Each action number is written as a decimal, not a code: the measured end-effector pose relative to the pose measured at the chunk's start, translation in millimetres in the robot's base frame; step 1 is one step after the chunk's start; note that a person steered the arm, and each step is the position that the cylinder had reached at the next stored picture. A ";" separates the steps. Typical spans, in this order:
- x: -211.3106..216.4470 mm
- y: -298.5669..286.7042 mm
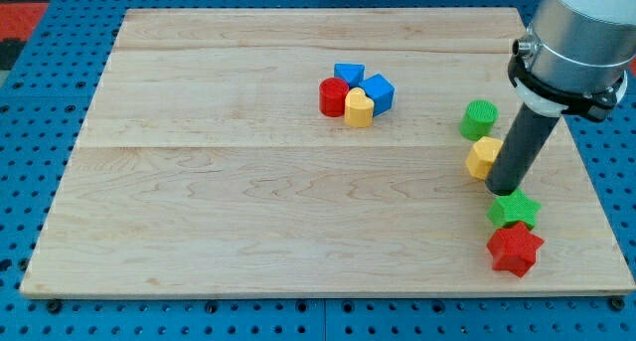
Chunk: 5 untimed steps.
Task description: Slide the yellow hexagon to the group of blocks
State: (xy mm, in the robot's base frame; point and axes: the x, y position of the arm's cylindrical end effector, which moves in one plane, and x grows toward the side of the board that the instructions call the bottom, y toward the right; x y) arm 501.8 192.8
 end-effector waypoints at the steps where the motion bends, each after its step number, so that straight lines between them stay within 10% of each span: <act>1: -5.4 11.9; 5: -72.4 -65.8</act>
State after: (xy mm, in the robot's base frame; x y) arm 429.4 127.0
